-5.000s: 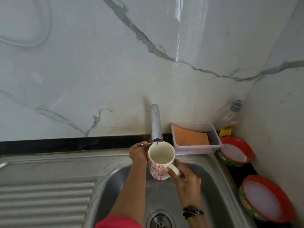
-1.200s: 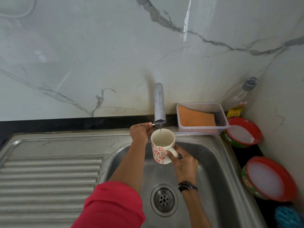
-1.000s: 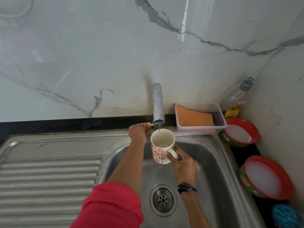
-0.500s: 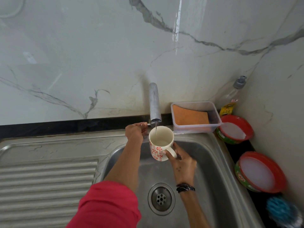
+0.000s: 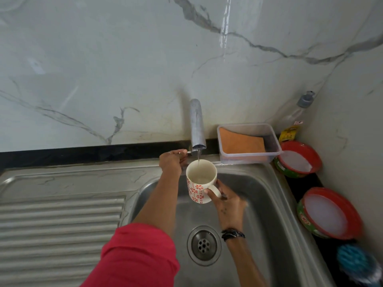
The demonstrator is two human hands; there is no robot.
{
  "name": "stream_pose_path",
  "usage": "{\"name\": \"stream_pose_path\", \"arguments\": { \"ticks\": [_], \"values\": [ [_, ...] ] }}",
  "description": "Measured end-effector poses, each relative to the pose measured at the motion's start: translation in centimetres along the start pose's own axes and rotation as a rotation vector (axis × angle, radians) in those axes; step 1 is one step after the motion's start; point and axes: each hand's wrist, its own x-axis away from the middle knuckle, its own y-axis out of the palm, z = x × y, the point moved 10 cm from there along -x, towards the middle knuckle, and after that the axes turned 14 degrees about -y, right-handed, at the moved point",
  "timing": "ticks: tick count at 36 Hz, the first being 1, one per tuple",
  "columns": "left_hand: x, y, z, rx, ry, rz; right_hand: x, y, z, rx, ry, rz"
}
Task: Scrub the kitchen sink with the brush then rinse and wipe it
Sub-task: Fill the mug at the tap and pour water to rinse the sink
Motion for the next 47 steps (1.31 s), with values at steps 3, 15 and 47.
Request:
{"name": "stream_pose_path", "arguments": {
  "ticks": [3, 15, 47],
  "values": [
    [-0.3, 0.1, 0.0, -0.009, -0.005, -0.008, 0.1, -0.1, 0.1, 0.008, 0.004, 0.001],
    [-0.9, 0.3, -0.2, 0.008, -0.019, -0.057, 0.5, -0.5, 0.4, 0.001, 0.030, 0.036],
    [-0.6, 0.1, -0.4, 0.069, -0.032, -0.071, 1.0, -0.6, -0.1, -0.026, 0.045, 0.070]
  ]
}}
